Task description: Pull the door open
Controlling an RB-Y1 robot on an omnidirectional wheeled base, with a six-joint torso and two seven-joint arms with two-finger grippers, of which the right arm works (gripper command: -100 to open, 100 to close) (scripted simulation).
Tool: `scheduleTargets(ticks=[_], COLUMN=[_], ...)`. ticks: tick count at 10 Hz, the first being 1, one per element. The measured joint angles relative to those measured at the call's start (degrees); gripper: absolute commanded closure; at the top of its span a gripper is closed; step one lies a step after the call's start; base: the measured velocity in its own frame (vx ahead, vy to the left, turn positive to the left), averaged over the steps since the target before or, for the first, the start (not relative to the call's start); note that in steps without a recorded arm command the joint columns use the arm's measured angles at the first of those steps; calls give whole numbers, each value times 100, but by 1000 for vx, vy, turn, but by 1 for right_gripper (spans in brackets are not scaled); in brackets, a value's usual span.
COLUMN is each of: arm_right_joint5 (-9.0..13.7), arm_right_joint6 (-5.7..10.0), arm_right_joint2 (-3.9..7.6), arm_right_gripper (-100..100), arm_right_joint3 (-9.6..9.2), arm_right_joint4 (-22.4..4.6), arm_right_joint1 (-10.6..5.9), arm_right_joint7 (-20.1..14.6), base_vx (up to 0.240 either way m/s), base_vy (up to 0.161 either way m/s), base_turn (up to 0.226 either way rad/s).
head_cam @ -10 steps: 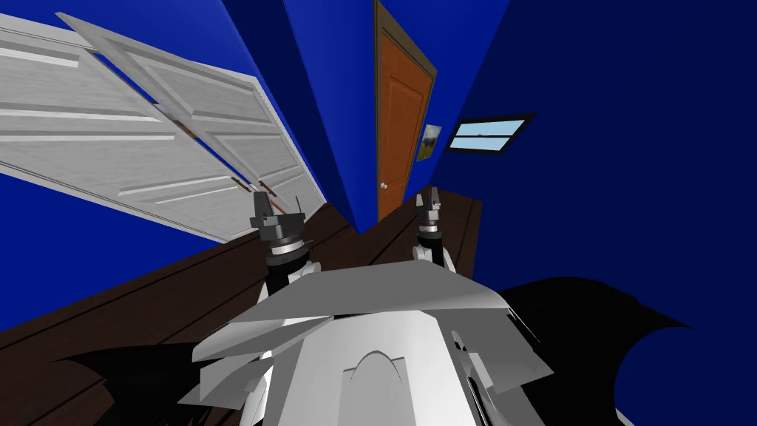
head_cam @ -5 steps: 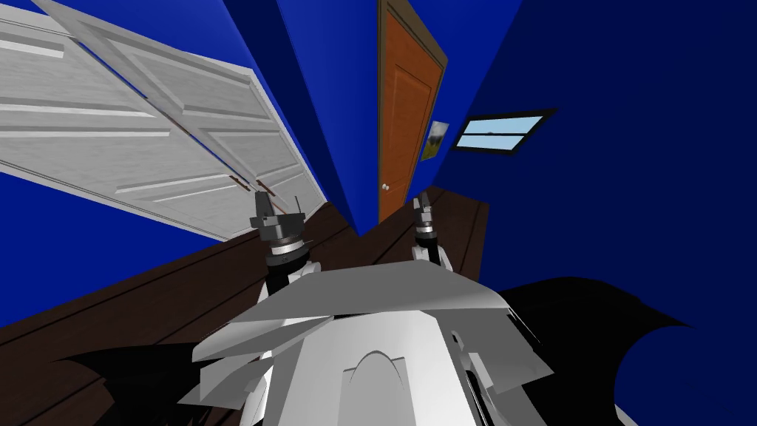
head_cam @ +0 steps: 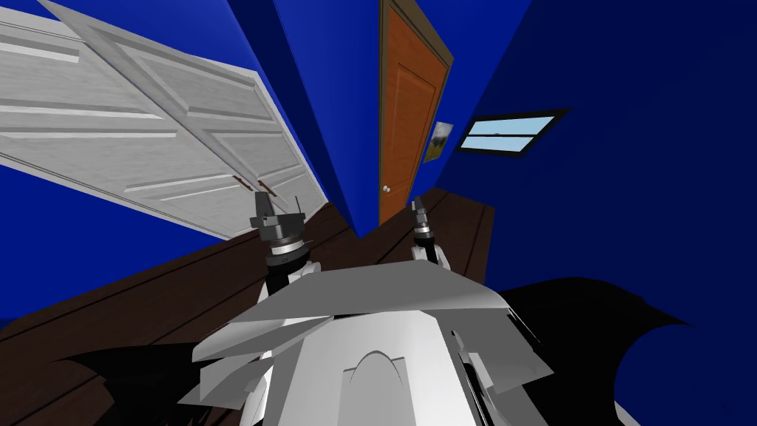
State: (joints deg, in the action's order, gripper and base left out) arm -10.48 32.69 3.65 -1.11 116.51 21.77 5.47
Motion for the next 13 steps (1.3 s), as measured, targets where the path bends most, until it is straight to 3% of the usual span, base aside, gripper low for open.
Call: scheduleTargets(ticks=[5,13], arm_right_joint5=[-229,-587], arm_right_joint6=[152,335], arm_right_joint2=[103,165], arm_right_gripper=[-100,-100], arm_right_joint3=[93,193], arm_right_joint4=[-594,-1431], arm_right_joint1=[-154,-369], arm_right_joint7=[537,1344], base_vx=[106,89], base_vy=[-60,-60], base_turn=[54,57])
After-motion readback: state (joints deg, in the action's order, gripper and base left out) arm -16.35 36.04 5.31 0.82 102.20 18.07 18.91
